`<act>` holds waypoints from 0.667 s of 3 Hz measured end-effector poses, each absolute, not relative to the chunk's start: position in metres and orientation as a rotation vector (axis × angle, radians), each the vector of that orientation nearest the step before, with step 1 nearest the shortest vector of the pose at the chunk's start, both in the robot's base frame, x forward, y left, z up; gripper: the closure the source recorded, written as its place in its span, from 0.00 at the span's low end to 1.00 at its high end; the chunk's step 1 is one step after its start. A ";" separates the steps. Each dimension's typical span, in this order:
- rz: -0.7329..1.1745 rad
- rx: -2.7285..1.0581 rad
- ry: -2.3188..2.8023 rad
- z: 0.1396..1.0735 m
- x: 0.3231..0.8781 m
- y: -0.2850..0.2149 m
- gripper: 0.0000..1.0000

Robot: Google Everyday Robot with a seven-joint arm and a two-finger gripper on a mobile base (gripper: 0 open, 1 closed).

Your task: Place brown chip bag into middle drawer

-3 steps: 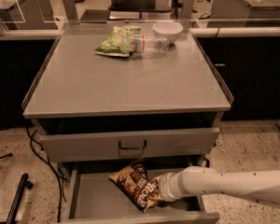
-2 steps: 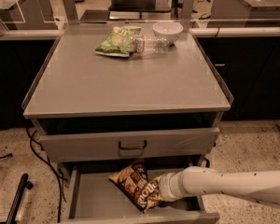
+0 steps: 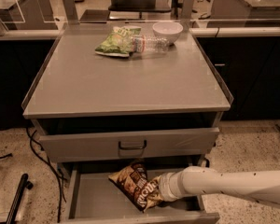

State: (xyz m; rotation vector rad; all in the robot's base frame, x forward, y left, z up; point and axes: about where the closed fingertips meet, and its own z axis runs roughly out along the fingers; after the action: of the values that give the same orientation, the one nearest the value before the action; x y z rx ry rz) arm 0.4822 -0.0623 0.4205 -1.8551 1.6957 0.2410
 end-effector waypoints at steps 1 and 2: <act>0.241 -1.855 1.696 0.420 0.482 -0.062 0.34; 0.243 -1.855 1.702 0.420 0.482 -0.062 0.11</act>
Offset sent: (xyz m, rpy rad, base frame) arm 0.0017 -0.0025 0.0006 -0.0085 0.0119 -0.0142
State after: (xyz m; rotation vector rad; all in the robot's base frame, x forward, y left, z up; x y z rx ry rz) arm 0.4823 -0.0624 0.4202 -1.8548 1.7024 0.2426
